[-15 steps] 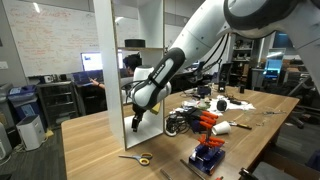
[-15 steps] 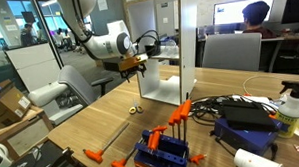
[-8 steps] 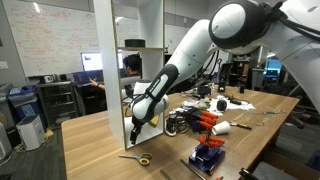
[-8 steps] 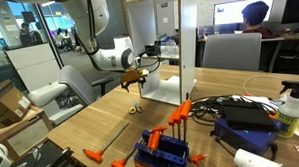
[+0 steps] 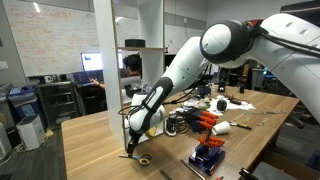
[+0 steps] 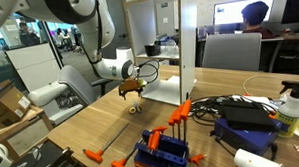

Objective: Pick the scissors and put it in the bottom compartment of the cabinet

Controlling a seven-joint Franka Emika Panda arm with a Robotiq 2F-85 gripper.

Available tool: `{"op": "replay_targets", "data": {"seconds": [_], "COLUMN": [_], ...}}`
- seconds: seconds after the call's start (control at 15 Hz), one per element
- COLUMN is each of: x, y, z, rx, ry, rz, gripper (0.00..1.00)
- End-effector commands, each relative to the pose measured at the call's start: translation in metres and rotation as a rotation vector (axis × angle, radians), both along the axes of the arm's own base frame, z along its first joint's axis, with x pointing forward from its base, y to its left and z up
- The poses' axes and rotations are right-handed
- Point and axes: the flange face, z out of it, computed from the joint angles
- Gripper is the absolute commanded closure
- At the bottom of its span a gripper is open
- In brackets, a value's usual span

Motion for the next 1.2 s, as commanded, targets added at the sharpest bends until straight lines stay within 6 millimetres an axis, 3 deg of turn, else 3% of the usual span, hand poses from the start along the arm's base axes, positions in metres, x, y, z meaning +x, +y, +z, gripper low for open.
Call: {"op": "replay_targets", "data": {"seconds": [0.0, 0.47, 0.53, 0.67, 1.07, 1.13], "x": [0.011, 0.021, 0.022, 0.025, 0.031, 0.032], "y": [-0.002, -0.008, -0.009, -0.01, -0.014, -0.014], "z": [-0.025, -0.057, -0.06, -0.061, -0.055, -0.054], "rx": [0.041, 0.043, 0.047, 0.043, 0.042, 0.043], "ry": [0.011, 0.03, 0.029, 0.021, 0.004, 0.003], "rz": [0.001, -0.019, -0.024, -0.029, -0.037, -0.037], "gripper": [0.0, 0.0, 0.25, 0.32, 0.79, 0.83]}}
